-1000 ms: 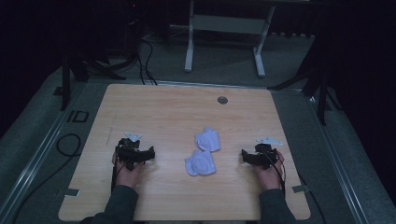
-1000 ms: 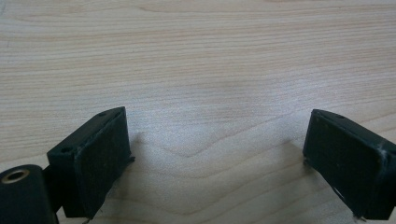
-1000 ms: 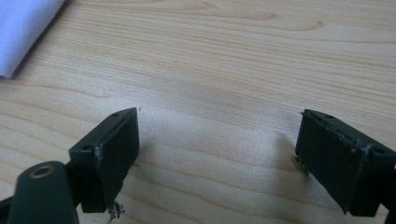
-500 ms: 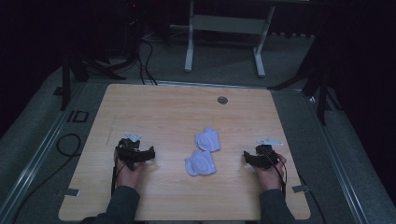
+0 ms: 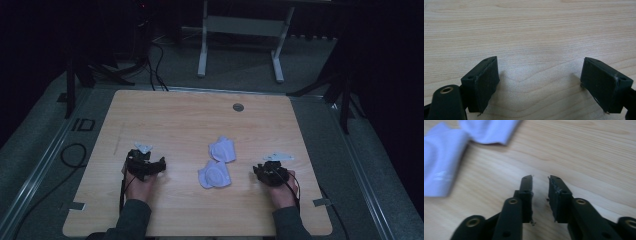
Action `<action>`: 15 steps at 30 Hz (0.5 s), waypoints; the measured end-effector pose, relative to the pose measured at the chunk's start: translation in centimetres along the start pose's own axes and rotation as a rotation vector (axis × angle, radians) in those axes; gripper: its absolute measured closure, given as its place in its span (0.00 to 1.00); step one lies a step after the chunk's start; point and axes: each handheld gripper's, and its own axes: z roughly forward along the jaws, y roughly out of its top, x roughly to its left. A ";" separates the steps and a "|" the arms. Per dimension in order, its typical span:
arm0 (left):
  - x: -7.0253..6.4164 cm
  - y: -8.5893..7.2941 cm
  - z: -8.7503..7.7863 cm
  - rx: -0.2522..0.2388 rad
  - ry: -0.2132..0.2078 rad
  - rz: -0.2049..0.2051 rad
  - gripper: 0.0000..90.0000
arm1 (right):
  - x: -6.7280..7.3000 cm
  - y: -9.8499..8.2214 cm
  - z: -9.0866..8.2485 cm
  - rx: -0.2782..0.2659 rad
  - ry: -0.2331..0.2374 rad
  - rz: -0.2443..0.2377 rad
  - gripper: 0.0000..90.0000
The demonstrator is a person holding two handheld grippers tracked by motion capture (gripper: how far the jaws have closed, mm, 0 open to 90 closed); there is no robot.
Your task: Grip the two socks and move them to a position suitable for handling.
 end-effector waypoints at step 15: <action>-0.2 -0.1 -0.3 -0.009 -0.017 0.012 0.26 | 7.3 1.1 0.9 -0.025 0.150 -0.196 0.98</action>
